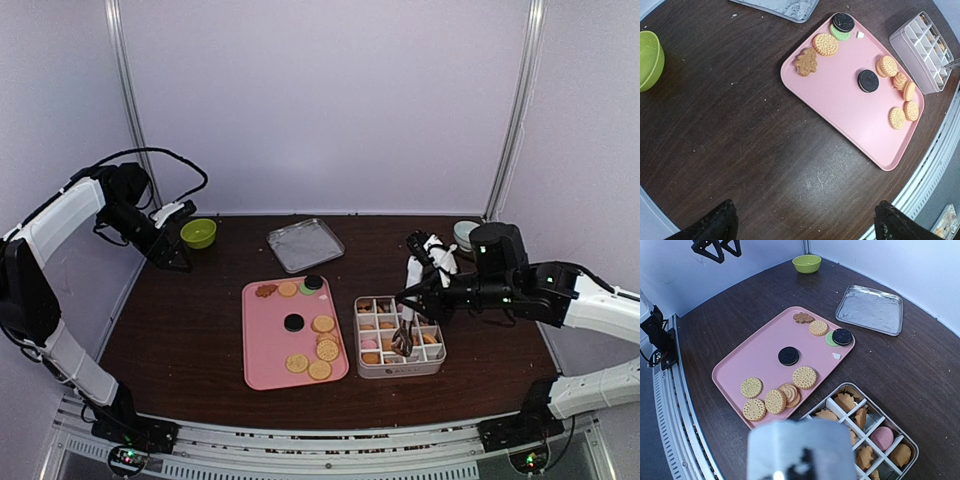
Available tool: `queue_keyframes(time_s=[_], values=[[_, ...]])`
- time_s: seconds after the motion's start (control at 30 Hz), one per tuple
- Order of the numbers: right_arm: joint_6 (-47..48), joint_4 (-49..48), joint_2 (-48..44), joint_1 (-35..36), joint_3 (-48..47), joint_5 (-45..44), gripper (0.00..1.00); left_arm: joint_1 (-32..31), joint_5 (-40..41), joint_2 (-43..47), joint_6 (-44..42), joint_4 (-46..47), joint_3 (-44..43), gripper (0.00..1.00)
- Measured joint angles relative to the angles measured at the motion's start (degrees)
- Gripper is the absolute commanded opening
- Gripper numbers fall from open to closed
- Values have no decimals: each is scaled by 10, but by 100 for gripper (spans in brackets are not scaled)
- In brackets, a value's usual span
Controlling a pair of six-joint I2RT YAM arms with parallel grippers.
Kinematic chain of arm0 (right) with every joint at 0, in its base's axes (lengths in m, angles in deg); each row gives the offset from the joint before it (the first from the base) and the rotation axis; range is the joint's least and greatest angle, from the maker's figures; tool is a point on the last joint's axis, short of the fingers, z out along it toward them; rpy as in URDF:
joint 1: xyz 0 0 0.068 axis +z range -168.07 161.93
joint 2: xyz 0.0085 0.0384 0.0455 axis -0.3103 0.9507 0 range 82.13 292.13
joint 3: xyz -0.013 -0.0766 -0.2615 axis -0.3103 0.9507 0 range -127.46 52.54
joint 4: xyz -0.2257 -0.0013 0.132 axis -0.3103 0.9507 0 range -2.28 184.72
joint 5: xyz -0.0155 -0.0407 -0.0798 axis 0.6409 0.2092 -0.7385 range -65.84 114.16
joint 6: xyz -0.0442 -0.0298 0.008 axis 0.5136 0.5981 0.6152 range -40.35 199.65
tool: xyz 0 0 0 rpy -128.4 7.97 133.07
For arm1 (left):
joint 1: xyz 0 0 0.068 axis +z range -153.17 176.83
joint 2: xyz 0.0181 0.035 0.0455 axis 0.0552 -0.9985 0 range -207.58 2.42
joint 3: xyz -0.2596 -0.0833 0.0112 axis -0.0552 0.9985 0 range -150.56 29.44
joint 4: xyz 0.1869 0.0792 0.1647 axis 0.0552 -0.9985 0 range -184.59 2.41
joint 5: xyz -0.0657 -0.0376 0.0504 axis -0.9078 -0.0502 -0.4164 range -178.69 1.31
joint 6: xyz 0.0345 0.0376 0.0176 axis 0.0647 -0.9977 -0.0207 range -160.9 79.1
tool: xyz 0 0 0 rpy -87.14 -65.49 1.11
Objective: Pack the cookies
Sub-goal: Adjust the fake cookies in the empty pocket of the box, then pick up the fake cookies from the plate.
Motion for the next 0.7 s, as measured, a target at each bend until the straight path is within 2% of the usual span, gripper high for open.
queue_keyframes(time_s=[0.23,0.43,0.7], values=[[8,4,-7,18,-2,-43,27,0,-1,0,0,-1,0,98],[9,-3,5,69,-26,-93,33,0,1,-1,0,-1,0,98],[9,-106,139,144,-136,-113,33,0,18,2,0,5,4,98]])
